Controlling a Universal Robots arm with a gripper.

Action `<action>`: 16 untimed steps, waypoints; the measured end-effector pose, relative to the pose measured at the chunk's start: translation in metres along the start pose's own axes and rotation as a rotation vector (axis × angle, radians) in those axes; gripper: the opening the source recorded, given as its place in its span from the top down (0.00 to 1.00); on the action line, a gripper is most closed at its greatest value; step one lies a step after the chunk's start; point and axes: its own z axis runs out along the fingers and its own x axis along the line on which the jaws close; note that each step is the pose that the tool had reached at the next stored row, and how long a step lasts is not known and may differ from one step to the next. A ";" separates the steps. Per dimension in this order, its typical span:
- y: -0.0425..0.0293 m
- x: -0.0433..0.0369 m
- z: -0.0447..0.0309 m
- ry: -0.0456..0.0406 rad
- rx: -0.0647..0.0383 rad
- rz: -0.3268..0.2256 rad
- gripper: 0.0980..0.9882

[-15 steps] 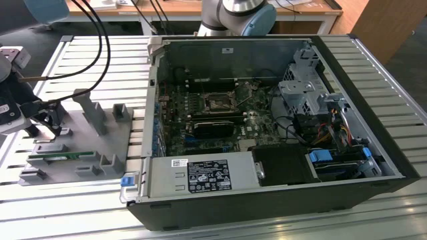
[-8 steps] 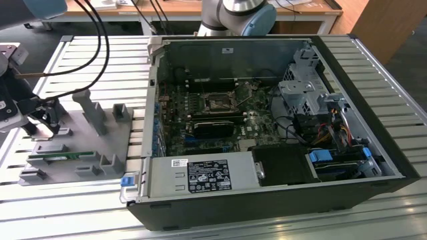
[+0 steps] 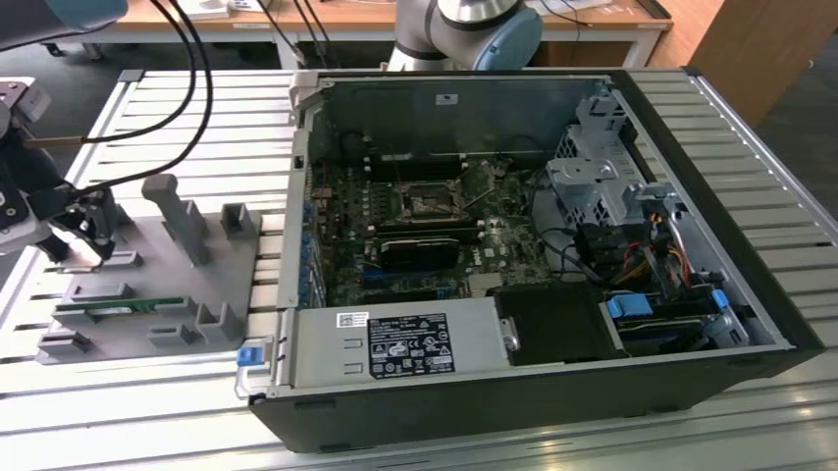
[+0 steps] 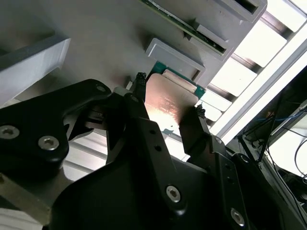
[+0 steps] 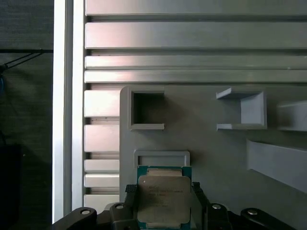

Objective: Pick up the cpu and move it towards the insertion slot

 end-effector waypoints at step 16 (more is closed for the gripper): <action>0.0004 0.0000 -0.0096 -0.0001 0.000 0.000 0.52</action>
